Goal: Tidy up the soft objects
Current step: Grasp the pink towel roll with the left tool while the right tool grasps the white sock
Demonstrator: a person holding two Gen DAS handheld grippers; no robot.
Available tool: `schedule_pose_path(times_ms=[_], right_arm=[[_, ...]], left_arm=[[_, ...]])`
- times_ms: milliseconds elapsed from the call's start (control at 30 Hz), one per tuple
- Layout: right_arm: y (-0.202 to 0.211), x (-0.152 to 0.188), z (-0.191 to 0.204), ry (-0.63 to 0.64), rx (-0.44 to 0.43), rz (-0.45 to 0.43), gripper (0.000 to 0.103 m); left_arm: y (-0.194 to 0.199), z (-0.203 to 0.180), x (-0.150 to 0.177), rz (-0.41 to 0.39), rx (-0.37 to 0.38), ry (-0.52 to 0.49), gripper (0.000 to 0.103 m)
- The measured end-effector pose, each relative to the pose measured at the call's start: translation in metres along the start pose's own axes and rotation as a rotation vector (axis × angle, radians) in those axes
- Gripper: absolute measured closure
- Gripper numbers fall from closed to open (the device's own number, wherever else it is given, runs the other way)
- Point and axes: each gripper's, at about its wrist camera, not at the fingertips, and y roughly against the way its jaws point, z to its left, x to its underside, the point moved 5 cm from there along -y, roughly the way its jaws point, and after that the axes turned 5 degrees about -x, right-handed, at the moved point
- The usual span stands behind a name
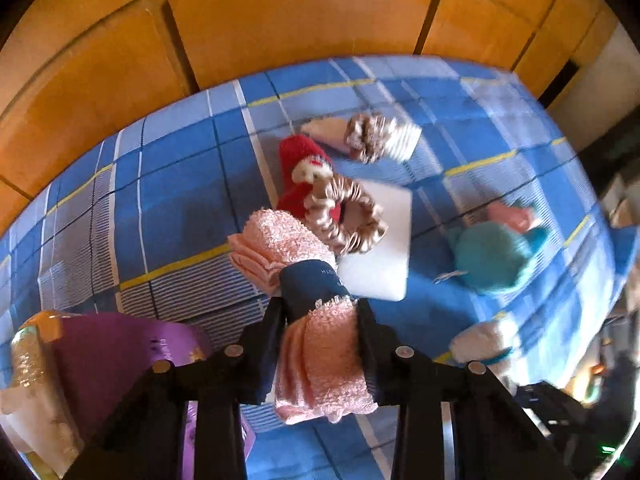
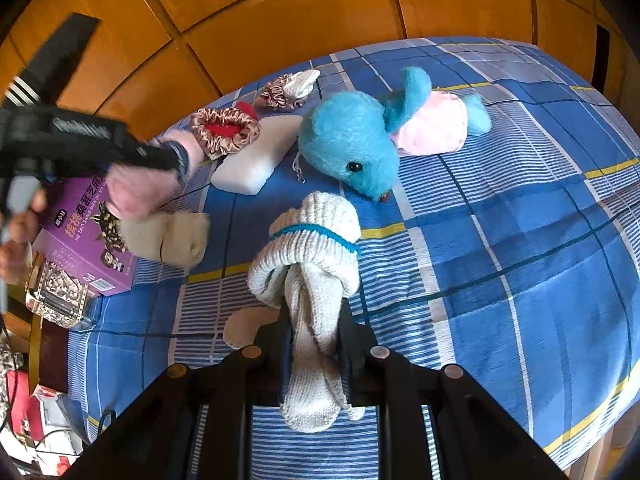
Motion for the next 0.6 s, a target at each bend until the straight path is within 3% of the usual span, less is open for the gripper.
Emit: schedule_pose_path(times_ms=[267, 600], right_arm=[[-0.001, -0.001, 0.002, 0.012, 0.019, 0.005, 0.085], [-0.006, -0.002, 0.003, 0.046, 0.054, 0.015, 0.085]], left_arm=[[0.044, 0.043, -0.033, -0.073, 0.100, 0.176, 0.068], [0.096, 0.146, -0.052, -0.198, 0.109, 0.397, 0.068]])
